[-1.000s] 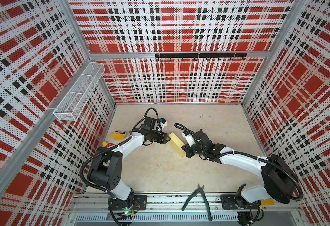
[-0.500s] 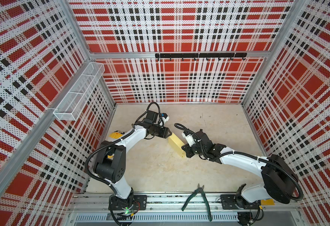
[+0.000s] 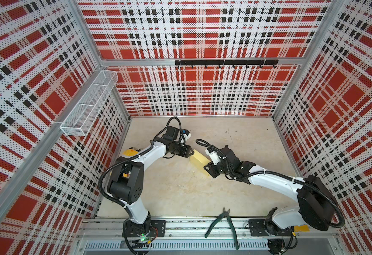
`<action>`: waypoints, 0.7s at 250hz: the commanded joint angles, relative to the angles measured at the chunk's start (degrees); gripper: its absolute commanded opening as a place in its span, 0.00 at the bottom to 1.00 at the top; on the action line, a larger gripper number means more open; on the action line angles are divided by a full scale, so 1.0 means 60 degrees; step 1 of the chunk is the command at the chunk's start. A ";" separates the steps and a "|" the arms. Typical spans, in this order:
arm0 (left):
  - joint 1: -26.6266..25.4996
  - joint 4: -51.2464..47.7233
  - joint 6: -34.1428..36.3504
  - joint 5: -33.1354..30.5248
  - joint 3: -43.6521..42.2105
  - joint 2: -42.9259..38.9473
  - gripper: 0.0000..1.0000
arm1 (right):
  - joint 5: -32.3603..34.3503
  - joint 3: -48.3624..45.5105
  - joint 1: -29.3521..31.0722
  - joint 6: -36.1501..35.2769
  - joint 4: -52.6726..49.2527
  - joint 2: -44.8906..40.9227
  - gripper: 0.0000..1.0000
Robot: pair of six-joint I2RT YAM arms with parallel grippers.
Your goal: Fold the paper box
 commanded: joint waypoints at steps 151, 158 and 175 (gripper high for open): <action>-0.0137 -0.0028 0.0079 -0.0318 -0.0552 -0.0162 0.46 | 0.0954 0.2283 -0.0211 -0.2590 -0.2061 0.2303 0.66; -0.0137 -0.0029 0.0078 -0.0321 -0.0570 -0.0169 0.47 | 0.0901 0.2333 -0.0224 -0.2636 -0.2061 0.2388 0.65; -0.0137 -0.0022 0.0078 -0.0321 -0.0571 -0.0202 0.46 | 0.0769 0.2476 -0.0266 -0.2710 -0.2097 0.2544 0.61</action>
